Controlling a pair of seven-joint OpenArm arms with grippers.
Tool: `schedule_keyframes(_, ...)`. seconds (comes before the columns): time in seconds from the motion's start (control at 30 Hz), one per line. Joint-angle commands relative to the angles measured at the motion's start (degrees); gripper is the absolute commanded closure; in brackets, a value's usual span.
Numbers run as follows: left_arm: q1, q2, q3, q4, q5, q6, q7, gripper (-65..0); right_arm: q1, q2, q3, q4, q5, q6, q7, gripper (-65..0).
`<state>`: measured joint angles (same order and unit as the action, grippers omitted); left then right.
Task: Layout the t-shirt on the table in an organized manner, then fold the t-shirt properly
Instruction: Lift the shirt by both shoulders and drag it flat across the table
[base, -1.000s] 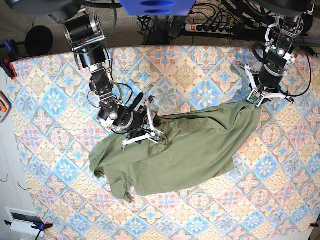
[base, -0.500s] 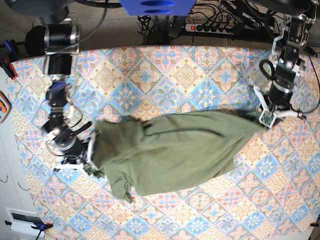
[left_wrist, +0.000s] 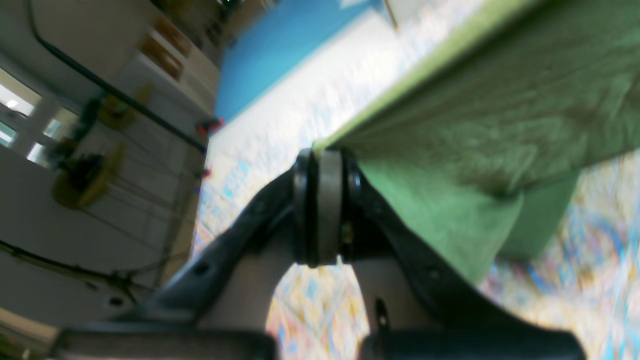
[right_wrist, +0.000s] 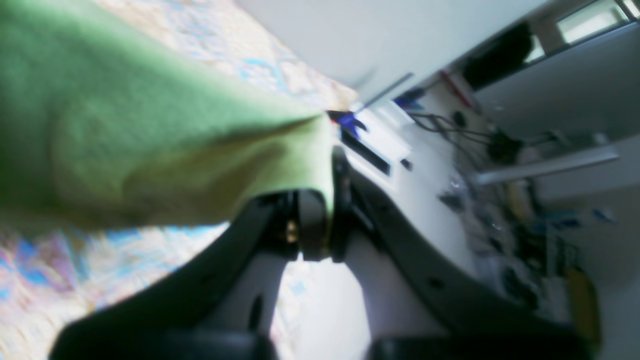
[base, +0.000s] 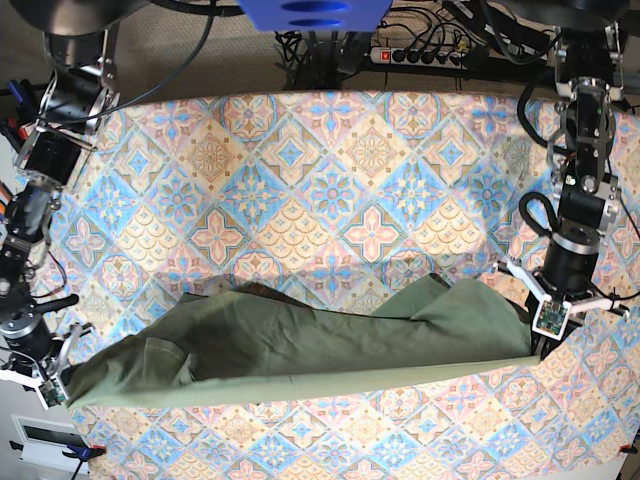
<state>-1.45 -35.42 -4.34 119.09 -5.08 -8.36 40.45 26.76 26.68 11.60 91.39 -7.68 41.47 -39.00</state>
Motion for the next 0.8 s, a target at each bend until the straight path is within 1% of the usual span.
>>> schedule_keyframes(0.0,-2.5,-0.5,-0.5,0.9,0.6,1.2,-1.0,0.0,3.6,2.1,0.5,0.8,-0.3,-1.5,1.2,-0.9)
schedule_keyframes(0.07,-6.9,0.9,1.9,0.8,0.7,1.2,-1.0,0.0,6.6,3.3,0.5,-0.5,-0.3,-1.5,1.2,-0.9)
schedule_keyframes(0.2,-13.5,2.2,7.5,0.8,0.7,1.2,-1.0,0.0,10.7,5.9,0.1,-2.2,-0.3,-1.5,1.2,-0.9)
schedule_keyframes(0.33,-17.6,2.5,13.1,0.9,0.7,1.2,-0.8,0.0,13.5,6.9,0.5,-2.1,-0.3,-1.5,-1.4,-0.9)
schedule_keyframes(0.47,-17.8,2.7,13.8,1.3,0.6,1.2,-1.1,0.0,13.9,6.9,4.4,-0.9,-0.3,-1.5,-2.0,-0.9)
schedule_keyframes(0.6,-16.0,2.2,13.7,1.5,0.2,1.2,-1.1,0.0,13.5,7.1,5.5,0.7,-0.3,-1.5,-2.1,-0.9)
schedule_keyframes(0.67,-13.8,2.0,14.1,1.5,0.2,1.0,-1.1,0.0,10.1,8.7,6.5,0.7,-0.3,-1.5,-3.1,-0.9)
schedule_keyframes(0.73,-10.9,0.8,14.8,1.5,0.2,0.9,-1.1,0.0,6.2,9.3,6.6,1.4,-0.3,-1.5,-3.9,-0.9)
schedule_keyframes(0.77,-9.9,0.2,16.4,1.5,0.2,0.9,-1.0,0.0,4.0,9.4,6.6,2.5,-0.3,-1.5,-3.9,-0.9)
